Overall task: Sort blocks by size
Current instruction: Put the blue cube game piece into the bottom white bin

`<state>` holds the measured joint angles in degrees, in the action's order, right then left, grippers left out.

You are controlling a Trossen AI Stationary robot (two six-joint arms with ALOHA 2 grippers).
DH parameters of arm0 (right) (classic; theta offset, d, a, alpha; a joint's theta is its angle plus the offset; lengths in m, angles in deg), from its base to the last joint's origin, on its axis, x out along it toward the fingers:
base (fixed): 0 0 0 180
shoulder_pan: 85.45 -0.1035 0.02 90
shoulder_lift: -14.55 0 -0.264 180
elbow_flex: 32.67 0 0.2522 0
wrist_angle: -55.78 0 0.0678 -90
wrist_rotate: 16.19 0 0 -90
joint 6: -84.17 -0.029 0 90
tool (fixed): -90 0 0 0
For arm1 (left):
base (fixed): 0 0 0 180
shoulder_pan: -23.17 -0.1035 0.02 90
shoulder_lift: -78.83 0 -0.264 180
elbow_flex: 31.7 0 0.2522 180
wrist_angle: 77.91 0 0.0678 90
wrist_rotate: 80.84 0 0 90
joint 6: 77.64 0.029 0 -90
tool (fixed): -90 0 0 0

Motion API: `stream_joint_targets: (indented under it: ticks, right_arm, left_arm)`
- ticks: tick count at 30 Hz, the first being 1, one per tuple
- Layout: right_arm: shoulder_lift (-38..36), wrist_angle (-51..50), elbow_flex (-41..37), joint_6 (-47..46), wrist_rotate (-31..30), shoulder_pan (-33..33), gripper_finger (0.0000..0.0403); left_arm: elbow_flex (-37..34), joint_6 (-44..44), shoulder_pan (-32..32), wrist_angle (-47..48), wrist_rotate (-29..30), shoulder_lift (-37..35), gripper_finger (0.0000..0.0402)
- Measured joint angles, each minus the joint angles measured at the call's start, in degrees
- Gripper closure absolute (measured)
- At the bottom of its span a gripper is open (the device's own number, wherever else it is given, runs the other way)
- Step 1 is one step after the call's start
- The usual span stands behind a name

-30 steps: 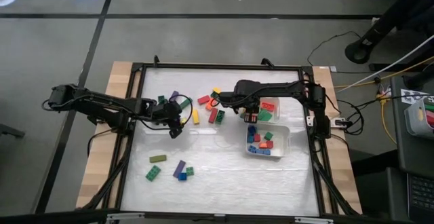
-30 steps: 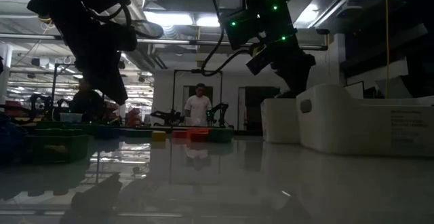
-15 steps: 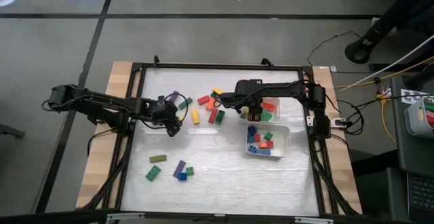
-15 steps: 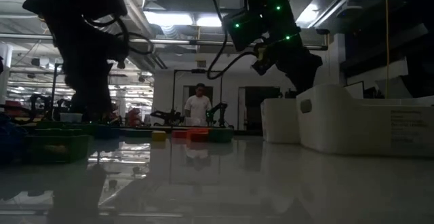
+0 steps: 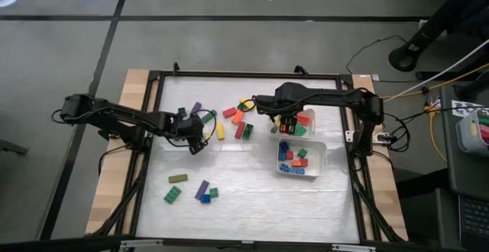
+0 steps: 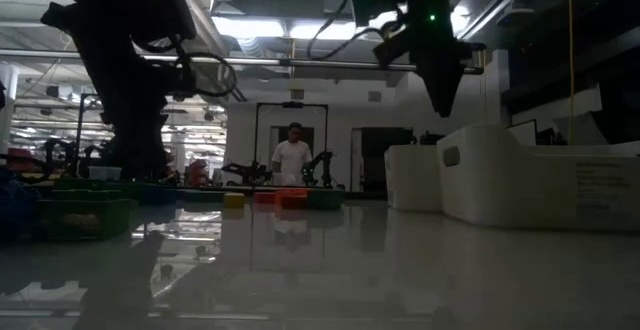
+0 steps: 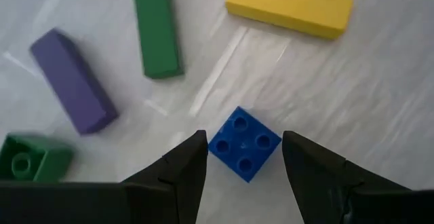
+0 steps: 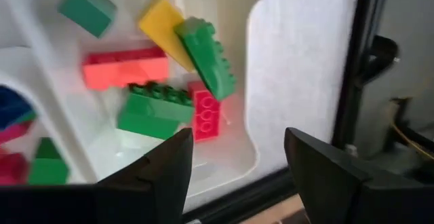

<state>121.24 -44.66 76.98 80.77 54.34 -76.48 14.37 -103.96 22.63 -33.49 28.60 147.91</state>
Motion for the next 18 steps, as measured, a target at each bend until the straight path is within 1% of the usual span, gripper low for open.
stream_joint_targets:
  ticks: [3, 7, 14, 18]
  right_arm:
    - [-1.09, 0.00, 0.00, -0.02, 2.85, 0.00, 0.0171]
    - [-1.44, 0.02, 0.00, 0.22, 4.82, 0.00, 0.0171]
    - [-1.66, 0.00, 0.00, 2.60, 5.59, 0.00, 0.0171]
    - [-1.72, 0.02, 0.00, 3.65, 6.80, 0.00, 0.0171]
  left_arm:
    - [0.00, 3.90, 0.00, -0.34, -0.18, 0.88, 0.0224]
    - [0.00, 9.73, 0.00, -0.30, -0.96, 0.91, 0.0224]
    - [0.00, 17.48, -0.04, -0.19, -1.30, 0.92, 0.0224]
    - [0.00, 19.67, -0.04, -0.14, -1.30, 0.92, 0.0224]
